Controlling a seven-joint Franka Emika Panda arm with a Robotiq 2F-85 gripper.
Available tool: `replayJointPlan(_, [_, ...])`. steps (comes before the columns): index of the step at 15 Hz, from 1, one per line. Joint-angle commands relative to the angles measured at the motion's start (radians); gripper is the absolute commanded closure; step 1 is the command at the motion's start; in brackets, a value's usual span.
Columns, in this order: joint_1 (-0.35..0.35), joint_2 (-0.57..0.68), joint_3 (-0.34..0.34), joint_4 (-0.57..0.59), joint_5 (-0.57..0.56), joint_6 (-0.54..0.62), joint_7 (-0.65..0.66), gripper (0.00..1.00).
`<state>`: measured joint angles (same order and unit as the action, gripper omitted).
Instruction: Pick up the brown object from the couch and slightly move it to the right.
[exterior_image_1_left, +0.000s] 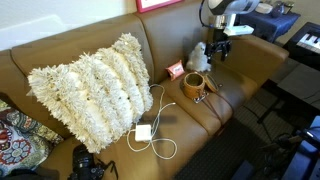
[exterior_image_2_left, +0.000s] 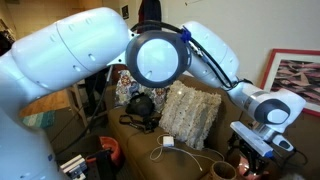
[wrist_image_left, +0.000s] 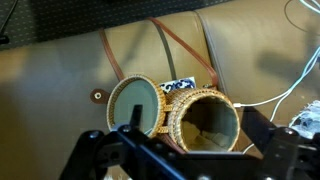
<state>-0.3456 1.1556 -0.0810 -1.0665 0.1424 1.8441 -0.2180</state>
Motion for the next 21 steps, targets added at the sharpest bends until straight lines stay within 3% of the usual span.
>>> replayJointPlan(1, [-0.013, 0.076, 0.002, 0.098, -0.020, -0.034, 0.019, 0.00])
replayJointPlan(10, [-0.007, 0.215, -0.031, 0.260, -0.085, -0.237, 0.114, 0.00])
replayJointPlan(11, [-0.002, 0.176, -0.031, 0.179, -0.072, -0.182, 0.098, 0.00])
replayJointPlan(17, [-0.002, 0.192, -0.031, 0.218, -0.075, -0.206, 0.105, 0.00])
replayJointPlan(21, [0.036, 0.115, -0.041, 0.089, -0.101, -0.093, 0.085, 0.00])
